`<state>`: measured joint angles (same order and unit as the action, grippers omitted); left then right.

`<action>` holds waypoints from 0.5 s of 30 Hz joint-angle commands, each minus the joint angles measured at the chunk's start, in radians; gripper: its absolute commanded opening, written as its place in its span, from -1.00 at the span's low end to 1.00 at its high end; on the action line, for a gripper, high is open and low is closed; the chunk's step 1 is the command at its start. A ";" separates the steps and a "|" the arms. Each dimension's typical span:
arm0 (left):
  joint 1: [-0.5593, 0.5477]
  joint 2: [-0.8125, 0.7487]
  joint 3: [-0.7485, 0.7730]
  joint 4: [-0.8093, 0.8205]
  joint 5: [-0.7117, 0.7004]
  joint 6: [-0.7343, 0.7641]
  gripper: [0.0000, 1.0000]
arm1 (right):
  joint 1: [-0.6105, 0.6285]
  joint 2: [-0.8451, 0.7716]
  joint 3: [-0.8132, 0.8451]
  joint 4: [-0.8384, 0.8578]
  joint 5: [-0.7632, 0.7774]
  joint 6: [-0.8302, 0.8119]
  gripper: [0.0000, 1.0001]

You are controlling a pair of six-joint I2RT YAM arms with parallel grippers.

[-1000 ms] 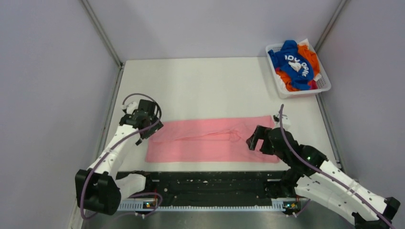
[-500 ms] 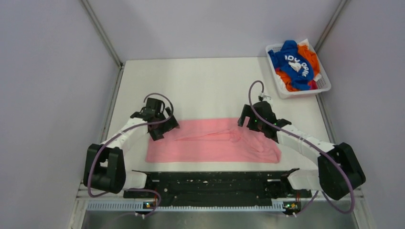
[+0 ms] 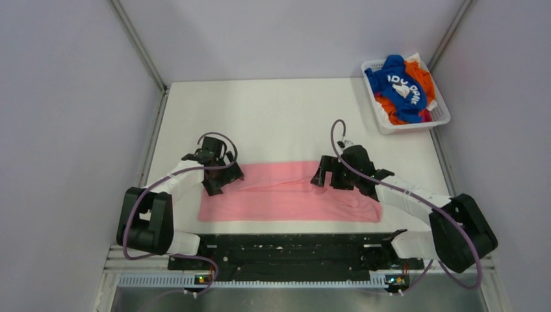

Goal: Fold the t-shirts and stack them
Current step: Fold the other side of the tshirt into a rectangle

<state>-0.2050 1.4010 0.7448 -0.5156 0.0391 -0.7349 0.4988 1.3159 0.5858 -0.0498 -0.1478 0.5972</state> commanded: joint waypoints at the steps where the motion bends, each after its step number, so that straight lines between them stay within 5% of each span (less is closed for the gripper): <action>1: 0.002 -0.002 0.012 0.006 -0.077 0.001 0.98 | 0.074 -0.167 -0.034 -0.076 -0.164 -0.039 0.97; 8: 0.003 -0.034 0.037 -0.040 -0.131 0.003 0.98 | 0.410 -0.334 -0.044 -0.333 -0.230 -0.009 0.97; 15: 0.003 -0.060 0.058 -0.053 -0.078 0.011 0.98 | 0.402 -0.463 0.023 -0.407 0.222 0.069 0.97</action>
<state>-0.2047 1.3804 0.7532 -0.5549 -0.0532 -0.7341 0.9150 0.9005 0.5358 -0.4103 -0.2104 0.5980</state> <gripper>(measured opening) 0.991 0.986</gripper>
